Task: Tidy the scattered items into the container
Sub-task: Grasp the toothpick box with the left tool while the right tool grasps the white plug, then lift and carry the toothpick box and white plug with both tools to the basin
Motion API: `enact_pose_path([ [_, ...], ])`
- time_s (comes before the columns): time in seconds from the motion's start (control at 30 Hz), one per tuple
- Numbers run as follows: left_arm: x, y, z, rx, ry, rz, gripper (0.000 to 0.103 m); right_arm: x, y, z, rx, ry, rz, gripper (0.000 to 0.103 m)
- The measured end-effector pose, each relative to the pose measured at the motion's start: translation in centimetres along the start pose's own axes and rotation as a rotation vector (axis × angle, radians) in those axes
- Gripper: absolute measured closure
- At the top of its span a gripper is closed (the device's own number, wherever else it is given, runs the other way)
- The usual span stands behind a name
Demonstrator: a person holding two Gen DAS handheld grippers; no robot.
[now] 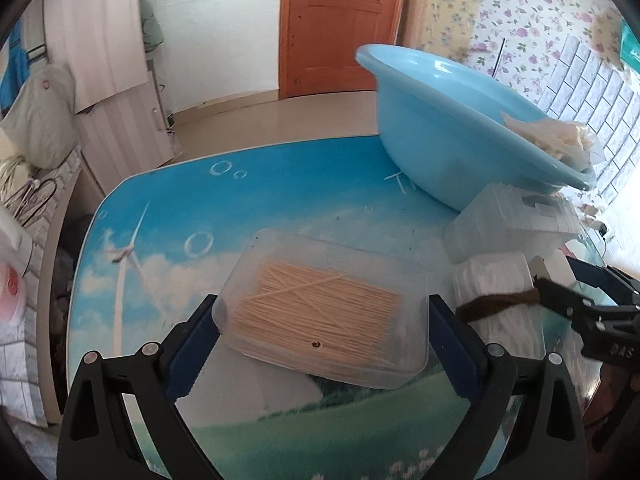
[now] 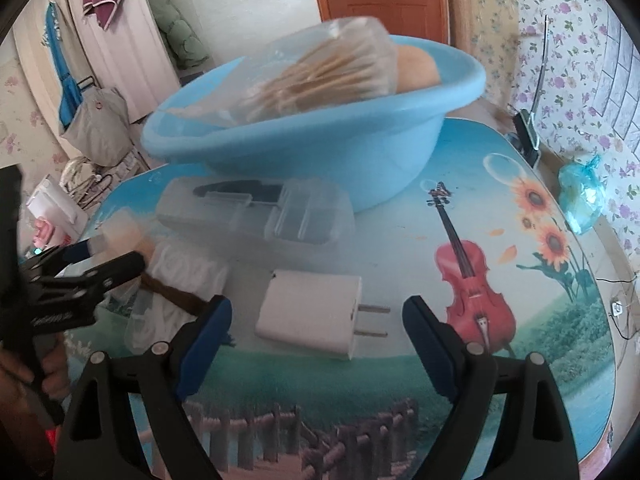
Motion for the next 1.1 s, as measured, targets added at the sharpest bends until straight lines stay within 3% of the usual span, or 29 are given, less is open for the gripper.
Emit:
enact_pose_path([
  [0.07,-0.6,-0.4,0.1,0.007,-0.007,0.000,0.005,-0.1,0.2,-0.1,-0.018,0.001,0.003,0.017],
  [0.13,-1.2,-0.7,0.2,0.006,-0.008,-0.001,0.005,-0.2,-0.1,-0.2,-0.031,-0.011,-0.007,0.040],
  [0.53,-3.6,-3.3,-0.2,0.009,0.029,-0.009,0.005,-2.1,-2.8,0.0,-0.004,-0.042,-0.018,0.040],
  [0.93,-6.2,-4.4,-0.8,0.028,0.005,0.020,0.005,-4.9,-4.3,3.7,0.083,-0.148,0.009,0.040],
  [1.1,-7.0,-4.6,-1.6,0.037,0.060,0.015,0.005,-5.7,-4.6,3.4,0.090,-0.153,0.024,0.040],
])
Point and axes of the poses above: each gripper's, at about its wrist camera, not at the fingertips, and y roughly the way its jaws point, z to its left, x to its top, the point moved 7 cm from there along y, roughly the way its jaws point, and after that the axes turned 8 degrees about -y, right-handed, at the moved point
